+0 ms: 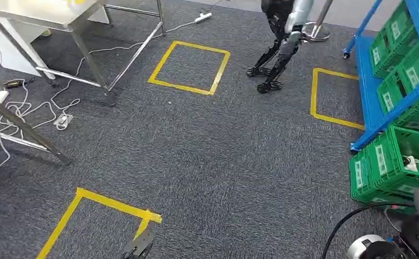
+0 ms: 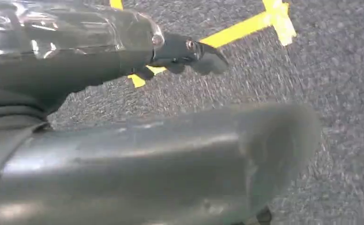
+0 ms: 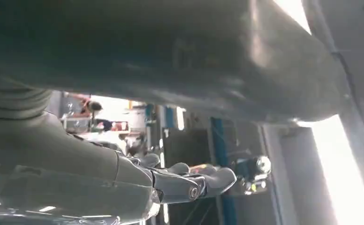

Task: Take the parts from the cabinet and place them on the table.

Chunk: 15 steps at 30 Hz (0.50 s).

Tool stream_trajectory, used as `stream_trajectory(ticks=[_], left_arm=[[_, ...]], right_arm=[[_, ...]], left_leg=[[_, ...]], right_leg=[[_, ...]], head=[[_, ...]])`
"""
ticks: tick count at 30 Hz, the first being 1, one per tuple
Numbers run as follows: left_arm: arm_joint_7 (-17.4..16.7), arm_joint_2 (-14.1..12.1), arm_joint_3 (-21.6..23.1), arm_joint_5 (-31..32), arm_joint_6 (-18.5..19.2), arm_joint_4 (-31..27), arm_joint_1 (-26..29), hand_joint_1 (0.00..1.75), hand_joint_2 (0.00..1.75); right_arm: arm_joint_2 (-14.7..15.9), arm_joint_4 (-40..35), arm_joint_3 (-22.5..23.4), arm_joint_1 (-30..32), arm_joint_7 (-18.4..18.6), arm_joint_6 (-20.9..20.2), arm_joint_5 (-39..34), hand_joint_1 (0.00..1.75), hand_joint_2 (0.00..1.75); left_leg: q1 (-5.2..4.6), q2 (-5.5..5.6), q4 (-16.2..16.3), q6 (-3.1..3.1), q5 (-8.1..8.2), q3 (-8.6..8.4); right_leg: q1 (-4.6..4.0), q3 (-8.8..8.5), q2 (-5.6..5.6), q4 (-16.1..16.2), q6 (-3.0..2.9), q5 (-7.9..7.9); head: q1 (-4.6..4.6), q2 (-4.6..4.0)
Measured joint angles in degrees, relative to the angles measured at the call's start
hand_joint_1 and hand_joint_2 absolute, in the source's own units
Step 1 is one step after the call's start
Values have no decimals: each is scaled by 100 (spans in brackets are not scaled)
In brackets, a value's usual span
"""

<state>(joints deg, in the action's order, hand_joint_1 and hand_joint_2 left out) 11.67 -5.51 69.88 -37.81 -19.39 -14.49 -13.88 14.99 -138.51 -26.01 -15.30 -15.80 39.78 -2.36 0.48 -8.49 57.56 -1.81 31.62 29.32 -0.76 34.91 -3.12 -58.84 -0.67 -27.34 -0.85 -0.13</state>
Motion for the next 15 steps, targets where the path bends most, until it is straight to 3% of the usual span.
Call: stream_trajectory(ticks=[1,2,3,5,6,7,8,9,10,11,12,13,15], left_arm=[[13,9,0,0,0,-13,-21,0,0],[46,7,0,-9,2,-24,-29,0,0],[53,11,0,-9,22,-29,-20,0,0],[9,24,2,11,37,-29,42,0,0],[-37,33,4,20,35,-29,92,0,0],[-72,39,4,20,35,-26,143,0,0],[-94,42,4,20,35,-26,189,0,0],[-127,44,4,22,35,-26,228,0,0],[-142,46,4,41,35,-26,261,0,0],[-153,44,4,61,35,-24,295,0,0],[-177,44,4,61,37,-20,320,0,0],[-177,44,7,76,46,-22,331,0,0],[-175,46,9,96,59,-20,375,0,0]], right_arm=[[-2,0,0,7,-4,0,-20,0,0],[-13,2,4,-3,-50,0,-83,0,0],[-24,9,0,-4,-70,-4,-142,0,0],[-28,33,-7,52,-153,-4,-192,0,0],[-35,44,-13,64,-197,-4,-186,0,0],[-42,55,-17,82,-230,-4,-172,0,0],[-44,68,-17,119,-240,-4,-140,0,0],[-46,77,-22,145,-240,-2,-120,0,0],[-52,87,-26,145,-240,-4,-105,0,0],[-59,94,-26,146,-238,-2,-70,0,0],[-59,105,-33,128,-232,-4,-61,0,0],[-59,111,-33,135,-227,-2,-59,0,0],[-72,142,-57,139,-225,0,-57,0,0]], left_leg=[[35,222,15,-51,73,1],[59,754,175,-48,164,55],[46,931,550,-39,340,259],[40,929,1457,-41,653,829],[38,904,1710,-33,663,1036],[37,881,1707,-17,528,1127],[37,881,1489,7,257,1104],[35,924,1049,34,-100,955],[36,1135,557,66,-432,765],[65,1554,308,119,-503,655],[94,1623,175,115,-481,597],[52,1509,97,102,-383,529],[37,1357,58,144,-374,493]], right_leg=[[65,-76,47,81,-44,29],[66,-111,83,119,-69,38],[66,-129,140,134,-95,36],[47,-134,285,132,-128,15],[33,-140,381,127,-139,7],[21,-154,476,123,-140,-1],[14,-178,569,121,-144,-19],[8,-218,662,118,-134,-41],[11,-251,738,106,-121,-69],[40,-247,788,97,-105,-100],[22,-223,879,48,-61,-127],[72,-190,945,52,-25,-124],[107,-192,1123,107,59,-97]], head=[[-4,0],[29,-2],[42,0],[70,0],[77,0],[76,0],[79,0],[79,0],[79,0],[81,-2],[63,-2],[81,0],[94,0]])
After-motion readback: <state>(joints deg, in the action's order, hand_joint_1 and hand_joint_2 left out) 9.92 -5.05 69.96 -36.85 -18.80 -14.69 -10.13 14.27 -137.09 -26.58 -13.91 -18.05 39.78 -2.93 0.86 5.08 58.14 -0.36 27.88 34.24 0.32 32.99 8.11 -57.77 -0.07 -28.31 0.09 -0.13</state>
